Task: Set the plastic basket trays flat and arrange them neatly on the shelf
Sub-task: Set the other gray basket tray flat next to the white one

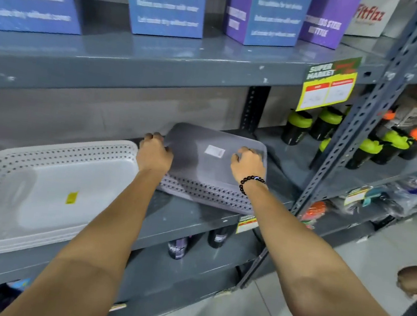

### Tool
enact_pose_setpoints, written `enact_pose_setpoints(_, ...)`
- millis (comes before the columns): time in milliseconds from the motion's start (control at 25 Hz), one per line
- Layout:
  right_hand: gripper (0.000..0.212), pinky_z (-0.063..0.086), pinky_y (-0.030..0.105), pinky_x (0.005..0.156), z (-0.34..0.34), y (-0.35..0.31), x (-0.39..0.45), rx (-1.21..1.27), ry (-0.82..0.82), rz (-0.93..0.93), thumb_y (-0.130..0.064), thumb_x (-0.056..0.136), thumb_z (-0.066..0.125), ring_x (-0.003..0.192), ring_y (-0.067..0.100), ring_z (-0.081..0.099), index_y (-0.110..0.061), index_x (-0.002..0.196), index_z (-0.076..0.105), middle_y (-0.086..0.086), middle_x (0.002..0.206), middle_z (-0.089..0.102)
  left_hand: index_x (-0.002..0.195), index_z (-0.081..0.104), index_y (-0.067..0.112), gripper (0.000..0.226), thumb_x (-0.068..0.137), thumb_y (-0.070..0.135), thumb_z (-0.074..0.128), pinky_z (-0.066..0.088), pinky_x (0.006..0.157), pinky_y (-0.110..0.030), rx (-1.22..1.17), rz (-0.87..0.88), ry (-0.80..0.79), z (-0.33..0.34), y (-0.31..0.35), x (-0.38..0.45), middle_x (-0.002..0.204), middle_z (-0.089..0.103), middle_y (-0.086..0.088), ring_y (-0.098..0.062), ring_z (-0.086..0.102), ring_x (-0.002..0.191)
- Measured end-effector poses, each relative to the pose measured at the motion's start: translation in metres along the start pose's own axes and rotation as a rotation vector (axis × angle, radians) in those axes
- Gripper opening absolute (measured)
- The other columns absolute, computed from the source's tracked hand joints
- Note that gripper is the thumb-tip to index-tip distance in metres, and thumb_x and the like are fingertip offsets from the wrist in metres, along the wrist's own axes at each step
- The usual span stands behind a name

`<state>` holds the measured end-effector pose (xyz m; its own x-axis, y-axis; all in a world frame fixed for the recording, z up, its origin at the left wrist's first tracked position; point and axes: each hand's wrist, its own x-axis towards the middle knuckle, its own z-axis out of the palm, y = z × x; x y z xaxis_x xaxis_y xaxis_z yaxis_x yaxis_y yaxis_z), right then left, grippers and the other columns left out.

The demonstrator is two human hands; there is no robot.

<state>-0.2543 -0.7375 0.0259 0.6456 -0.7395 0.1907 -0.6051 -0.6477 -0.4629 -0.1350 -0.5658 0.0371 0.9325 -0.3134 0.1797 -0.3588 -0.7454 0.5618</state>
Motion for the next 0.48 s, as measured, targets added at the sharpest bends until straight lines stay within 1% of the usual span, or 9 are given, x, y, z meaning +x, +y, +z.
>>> enact_pose_setpoints(120,0.040,0.042,0.045,0.097,-0.008,0.036,0.025,-0.099,-0.068,0.039,-0.020,0.094,0.042,0.124,0.038,0.042,-0.001,0.128,0.050,0.020,0.132,0.049,0.128,0.046,-0.006,0.045,0.092,0.021,0.050,0.044,0.096,-0.051,0.076,-0.076,-0.062,0.021,0.017,0.022,0.132,0.046,-0.027,-0.046,0.047,0.121)
enact_pose_setpoints(200,0.048,0.038,0.047,0.102,-0.009,0.055,0.039,-0.125,-0.140,0.119,-0.025,0.094,0.042,0.130,0.038,0.037,-0.002,0.136,0.039,0.020,0.140,0.040,0.132,0.043,-0.005,0.055,0.092,0.033,0.046,0.041,0.102,-0.051,0.081,-0.159,-0.137,0.032,0.015,0.036,0.135,0.045,-0.028,-0.046,0.044,0.124)
enact_pose_setpoints(240,0.051,0.037,0.047,0.103,-0.009,0.062,0.046,-0.090,-0.204,0.191,-0.028,0.095,0.041,0.132,0.038,0.036,-0.001,0.139,0.036,0.020,0.143,0.037,0.134,0.044,-0.002,0.061,0.091,0.042,0.044,0.040,0.104,-0.051,0.080,-0.199,-0.179,0.038,0.011,0.043,0.136,0.047,-0.027,-0.045,0.045,0.126)
enact_pose_setpoints(320,0.055,0.037,0.040,0.105,-0.011,0.069,0.059,0.066,-0.357,0.337,-0.032,0.095,0.038,0.133,0.035,0.041,-0.002,0.142,0.034,0.020,0.147,0.038,0.135,0.048,0.003,0.070,0.088,0.054,0.039,0.038,0.108,-0.051,0.059,-0.267,-0.248,0.048,0.005,0.050,0.137,0.050,-0.025,-0.043,0.046,0.127)
enact_pose_setpoints(400,0.054,0.039,0.032,0.100,-0.014,0.068,0.068,0.192,-0.485,0.383,-0.028,0.095,0.038,0.129,0.030,0.047,-0.005,0.144,0.035,0.015,0.145,0.044,0.134,0.049,0.001,0.069,0.091,0.055,0.037,0.036,0.110,-0.050,0.002,-0.323,-0.258,0.051,0.007,0.048,0.137,0.051,-0.025,-0.043,0.047,0.127)
enact_pose_setpoints(480,0.051,0.039,0.027,0.086,-0.017,0.064,0.077,0.230,-0.536,0.391,-0.020,0.093,0.039,0.118,0.027,0.052,-0.005,0.142,0.039,0.013,0.137,0.051,0.136,0.046,-0.001,0.069,0.094,0.053,0.035,0.033,0.112,-0.049,-0.054,-0.377,-0.211,0.048,0.014,0.047,0.141,0.047,-0.026,-0.042,0.044,0.131)
